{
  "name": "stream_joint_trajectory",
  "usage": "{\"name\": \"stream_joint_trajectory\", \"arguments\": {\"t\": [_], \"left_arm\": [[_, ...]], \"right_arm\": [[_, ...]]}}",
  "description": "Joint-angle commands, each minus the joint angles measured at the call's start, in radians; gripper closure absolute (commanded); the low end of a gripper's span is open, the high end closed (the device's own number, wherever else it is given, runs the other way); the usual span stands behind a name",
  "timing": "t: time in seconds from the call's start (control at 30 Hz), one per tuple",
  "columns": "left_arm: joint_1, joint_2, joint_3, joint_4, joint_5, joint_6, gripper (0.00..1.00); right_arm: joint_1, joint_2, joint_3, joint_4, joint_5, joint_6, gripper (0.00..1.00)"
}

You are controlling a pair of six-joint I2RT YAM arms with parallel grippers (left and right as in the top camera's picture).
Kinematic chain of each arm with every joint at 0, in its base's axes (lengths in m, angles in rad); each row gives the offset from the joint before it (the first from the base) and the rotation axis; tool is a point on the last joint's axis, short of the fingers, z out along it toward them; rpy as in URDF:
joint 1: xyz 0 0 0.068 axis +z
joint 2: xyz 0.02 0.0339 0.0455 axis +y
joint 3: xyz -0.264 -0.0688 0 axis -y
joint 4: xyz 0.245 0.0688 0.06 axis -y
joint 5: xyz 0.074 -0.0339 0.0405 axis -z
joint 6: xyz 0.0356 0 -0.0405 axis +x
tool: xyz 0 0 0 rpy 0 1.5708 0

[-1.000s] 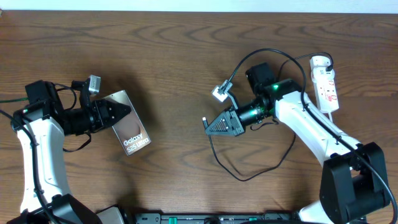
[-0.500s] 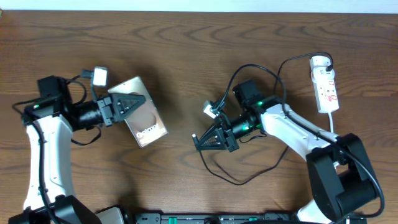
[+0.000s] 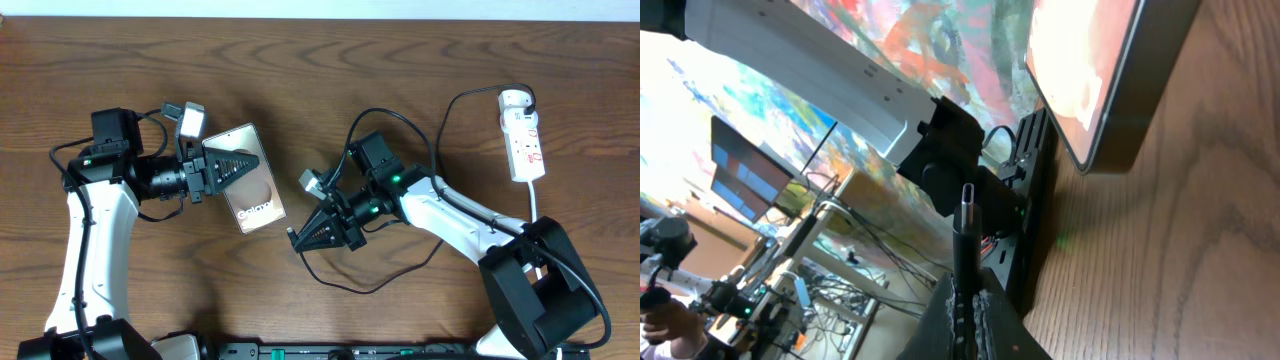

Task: Plug charger to phone and switch on socket

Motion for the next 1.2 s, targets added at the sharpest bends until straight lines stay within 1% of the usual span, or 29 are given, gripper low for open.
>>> {"name": "stream_joint_trajectory", "arguments": {"t": [0.0, 0.07, 0.23, 0.3, 0.47, 0.57, 0.7, 0.9, 1.17], "left_arm": [[-0.001, -0.002, 0.011, 0.009, 0.059, -0.055, 0.93], [-0.001, -0.002, 0.011, 0.031, 0.059, -0.102, 0.93], [-0.001, -0.002, 0.011, 0.140, 0.058, -0.256, 0.93], [-0.001, -0.002, 0.011, 0.163, 0.058, -0.282, 0.93], [-0.001, -0.002, 0.011, 0.165, 0.058, -0.289, 0.93], [-0.001, -0.002, 0.011, 0.181, 0.058, -0.343, 0.92], [-0.001, -0.002, 0.011, 0.203, 0.058, -0.397, 0.92], [-0.001, -0.002, 0.011, 0.228, 0.058, -0.397, 0.93], [-0.005, -0.002, 0.011, 0.228, 0.058, -0.397, 0.93]], "right_arm": [[0.018, 0.008, 0.000, 0.010, -0.032, 0.013, 0.99], [0.019, 0.008, 0.000, 0.022, -0.028, 0.031, 0.99], [0.019, 0.008, 0.000, 0.050, -0.029, 0.058, 0.99], [0.019, 0.008, 0.000, 0.068, -0.029, 0.073, 0.99], [0.019, 0.008, 0.000, 0.180, -0.029, 0.166, 0.99], [0.026, 0.008, 0.000, 0.229, -0.027, 0.196, 0.99], [0.035, 0.008, 0.000, 0.246, 0.002, 0.223, 0.99], [0.051, 0.008, 0.000, 0.337, 0.029, 0.309, 0.99], [0.056, 0.009, 0.000, 0.363, 0.043, 0.316, 0.99]]}}
